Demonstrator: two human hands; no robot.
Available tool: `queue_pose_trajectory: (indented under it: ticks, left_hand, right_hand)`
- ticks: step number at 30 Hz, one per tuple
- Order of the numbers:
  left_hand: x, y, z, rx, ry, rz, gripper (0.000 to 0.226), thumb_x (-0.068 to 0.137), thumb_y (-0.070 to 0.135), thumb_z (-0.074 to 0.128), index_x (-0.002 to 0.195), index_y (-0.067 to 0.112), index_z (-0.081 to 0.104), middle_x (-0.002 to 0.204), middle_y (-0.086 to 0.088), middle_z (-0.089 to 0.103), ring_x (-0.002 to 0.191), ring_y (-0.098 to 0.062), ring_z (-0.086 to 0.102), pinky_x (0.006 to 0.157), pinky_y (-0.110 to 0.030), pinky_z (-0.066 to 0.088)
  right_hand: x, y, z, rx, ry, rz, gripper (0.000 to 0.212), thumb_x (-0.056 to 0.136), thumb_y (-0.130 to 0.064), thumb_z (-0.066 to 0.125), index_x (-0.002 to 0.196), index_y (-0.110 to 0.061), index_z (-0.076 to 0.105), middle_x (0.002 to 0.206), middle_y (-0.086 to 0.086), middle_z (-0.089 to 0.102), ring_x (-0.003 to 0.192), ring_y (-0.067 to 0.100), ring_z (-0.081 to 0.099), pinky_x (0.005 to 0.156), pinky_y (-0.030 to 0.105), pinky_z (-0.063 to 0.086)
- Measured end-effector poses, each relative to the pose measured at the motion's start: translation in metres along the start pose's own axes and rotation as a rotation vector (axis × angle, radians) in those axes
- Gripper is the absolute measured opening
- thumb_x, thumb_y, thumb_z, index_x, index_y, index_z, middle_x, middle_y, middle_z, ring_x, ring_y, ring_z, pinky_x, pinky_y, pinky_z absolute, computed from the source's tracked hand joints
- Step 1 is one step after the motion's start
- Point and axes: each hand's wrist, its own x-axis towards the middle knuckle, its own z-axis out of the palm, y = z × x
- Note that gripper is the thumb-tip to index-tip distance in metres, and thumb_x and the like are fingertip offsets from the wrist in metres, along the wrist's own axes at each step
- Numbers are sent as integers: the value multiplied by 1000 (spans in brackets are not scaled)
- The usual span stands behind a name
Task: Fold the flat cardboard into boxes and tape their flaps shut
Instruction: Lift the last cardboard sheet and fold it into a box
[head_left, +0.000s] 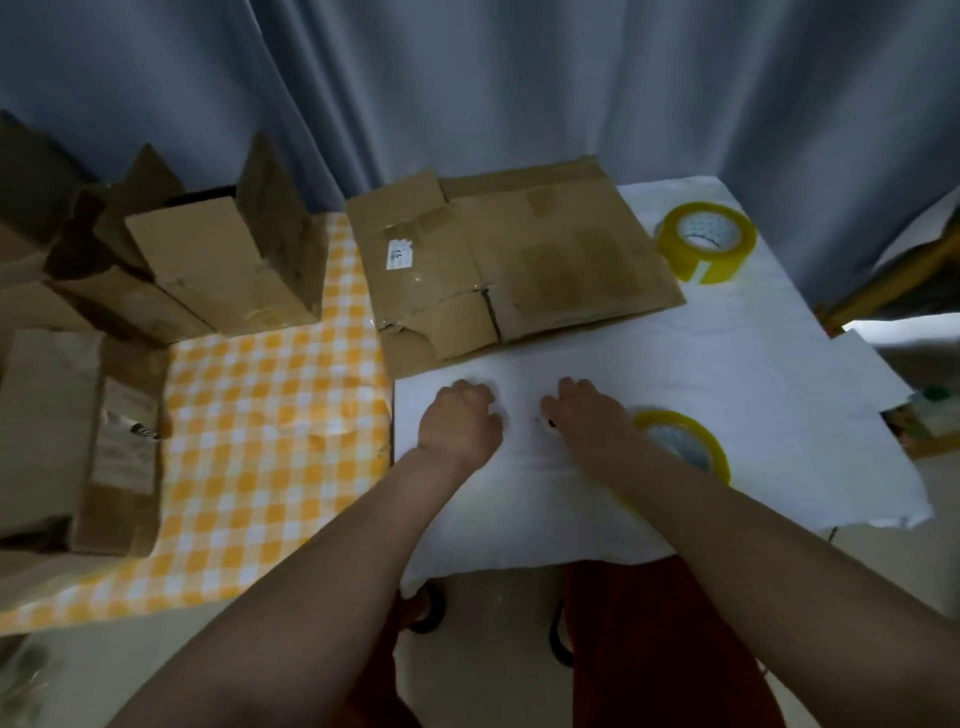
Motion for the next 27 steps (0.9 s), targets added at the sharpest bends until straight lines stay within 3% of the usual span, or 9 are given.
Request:
queue_pose_trajectory:
  ticks: [3, 6, 9, 11, 12, 16, 19, 22, 27]
  left_hand:
    - [34, 19, -1, -501, -36, -372, 61, 88, 42, 65, 135, 6, 51, 134, -12, 55, 118, -26, 55, 93, -28, 43]
    - [60, 39, -2, -1468, 73, -749, 26, 82, 24, 76, 89, 4, 62, 82, -11, 57, 63, -18, 54, 59, -27, 51]
    - [79, 48, -1, -2027, 134, -788, 21, 90, 15, 66, 73, 8, 54, 75, -6, 52, 67, -16, 52, 62, -24, 51]
    - [88, 53, -2, -2239, 141, -747, 17, 91, 19, 64, 81, 8, 56, 89, -6, 57, 89, -21, 60, 83, -27, 51]
    - [92, 56, -3, -2262, 135, -737, 15, 92, 21, 62, 87, 8, 57, 93, -7, 57, 95, -22, 60, 88, -28, 50]
    - [99, 62, -13, -2215, 111, -714, 20, 100, 18, 49, 84, 7, 51, 80, -9, 46, 66, -20, 43, 63, -27, 49]
    - [92, 60, -29, -2148, 189, -651, 20, 101, 11, 45, 113, -1, 57, 110, -18, 61, 100, -29, 61, 95, -39, 51]
    - [72, 59, -53, -2171, 244, -537, 35, 101, 7, 42, 135, -2, 47, 133, -23, 53, 122, -38, 53, 102, -52, 42]
    - [25, 54, -110, -2013, 494, -377, 34, 102, 5, 41, 136, 2, 44, 100, -14, 64, 83, -26, 66, 82, -44, 54]
  right_hand:
    - [6, 35, -8, 43, 86, 121, 34, 88, -3, 47, 121, -11, 47, 120, 12, 43, 106, 27, 45, 69, 31, 39]
    - [3, 83, -10, 74, 90, 287, 36, 88, -4, 47, 122, -13, 47, 119, 12, 43, 107, 27, 45, 69, 30, 37]
    - [-6, 119, -4, 115, -3, 411, 36, 92, -7, 44, 127, -11, 47, 122, 15, 43, 111, 30, 44, 75, 33, 41]
    - [-12, 133, 1, 170, -42, 440, 36, 93, -10, 43, 128, -10, 48, 122, 17, 44, 111, 31, 45, 79, 36, 43]
    - [-15, 137, 3, 208, -50, 449, 36, 93, -11, 45, 129, -9, 48, 123, 18, 44, 112, 32, 45, 82, 37, 43]
    - [-19, 132, 2, 344, 38, 449, 55, 93, -21, 52, 143, -11, 31, 140, 18, 32, 124, 33, 35, 98, 39, 37]
    - [-16, 117, -15, 384, 199, 440, 74, 91, -23, 58, 149, -11, 13, 153, 16, 16, 139, 31, 17, 110, 38, 27]
    - [-11, 101, -43, 320, 395, 333, 84, 85, -16, 65, 149, -4, 12, 155, 19, 13, 144, 32, 9, 116, 36, 14]
    - [-5, 70, -93, 273, 457, 199, 90, 83, -20, 68, 150, -9, 9, 157, 13, 10, 145, 28, 6, 117, 35, 7]
